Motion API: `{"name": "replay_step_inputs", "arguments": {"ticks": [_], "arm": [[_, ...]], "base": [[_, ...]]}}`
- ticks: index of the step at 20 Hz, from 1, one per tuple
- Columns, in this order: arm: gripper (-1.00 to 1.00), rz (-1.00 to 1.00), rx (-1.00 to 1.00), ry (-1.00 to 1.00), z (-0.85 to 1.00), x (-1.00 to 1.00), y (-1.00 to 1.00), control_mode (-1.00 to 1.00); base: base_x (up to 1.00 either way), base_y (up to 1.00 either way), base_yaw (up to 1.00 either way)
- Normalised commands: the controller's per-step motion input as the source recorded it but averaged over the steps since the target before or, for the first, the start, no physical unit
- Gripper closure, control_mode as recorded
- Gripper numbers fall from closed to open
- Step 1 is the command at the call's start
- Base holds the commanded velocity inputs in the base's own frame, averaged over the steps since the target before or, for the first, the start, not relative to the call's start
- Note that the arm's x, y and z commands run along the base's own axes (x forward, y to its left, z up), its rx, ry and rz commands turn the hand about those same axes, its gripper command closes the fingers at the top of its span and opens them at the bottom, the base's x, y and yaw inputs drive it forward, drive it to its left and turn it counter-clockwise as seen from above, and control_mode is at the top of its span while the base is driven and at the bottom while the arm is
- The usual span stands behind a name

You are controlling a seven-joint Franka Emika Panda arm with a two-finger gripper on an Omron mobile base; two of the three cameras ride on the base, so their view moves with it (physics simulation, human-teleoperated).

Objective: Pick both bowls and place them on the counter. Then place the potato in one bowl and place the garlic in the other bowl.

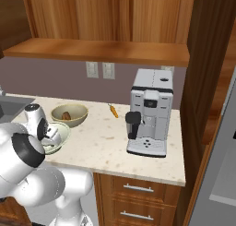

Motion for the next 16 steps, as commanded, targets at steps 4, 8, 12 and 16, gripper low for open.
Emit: {"name": "replay_step_inputs", "arguments": {"ticks": [4, 8, 12, 16], "arm": [[1.0, 0.03, 0.0, 0.0, -0.04, 0.0, -0.02, -1.0], [-1.0, 0.04, 0.0, 0.0, 0.0, 0.01, -0.03, -1.0], [-1.0, 0.04, 0.0, 0.0, 0.0, 0.0, -0.07, -1.0], [-1.0, 0.03, 0.0, 0.0, 0.04, 0.0, -0.08, -1.0]], "base": [[0.0, 0.0, 0.0], [0.0, 0.0, 0.0], [0.0, 0.0, 0.0], [0.0, 0.0, 0.0]]}}
